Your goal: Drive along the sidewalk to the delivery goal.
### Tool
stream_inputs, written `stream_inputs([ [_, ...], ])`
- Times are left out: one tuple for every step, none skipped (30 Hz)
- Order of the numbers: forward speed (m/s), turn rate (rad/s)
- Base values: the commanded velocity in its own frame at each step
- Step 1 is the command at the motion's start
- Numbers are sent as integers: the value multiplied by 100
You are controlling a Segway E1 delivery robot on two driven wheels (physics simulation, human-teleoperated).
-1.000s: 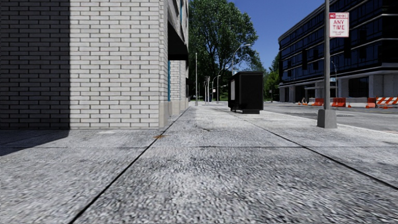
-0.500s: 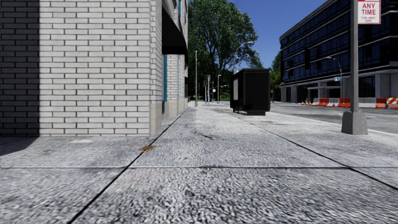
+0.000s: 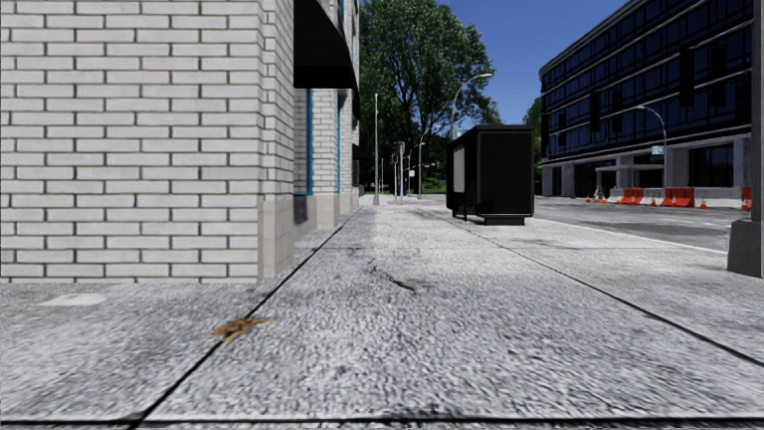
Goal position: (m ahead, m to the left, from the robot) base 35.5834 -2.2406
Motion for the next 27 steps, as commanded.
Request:
stream_inputs([
  [200,0],
  [200,0],
  [200,0],
  [200,0],
  [200,0],
  [200,0],
  [200,0],
  [200,0],
  [200,0],
  [200,0],
  [200,0],
  [200,0],
  [200,0],
  [200,0],
  [200,0],
  [200,0],
  [200,0],
  [200,0],
  [200,0],
  [200,0],
  [200,0],
  [200,0],
  [200,0],
  [200,0],
  [200,0],
  [200,0],
  [200,0],
])
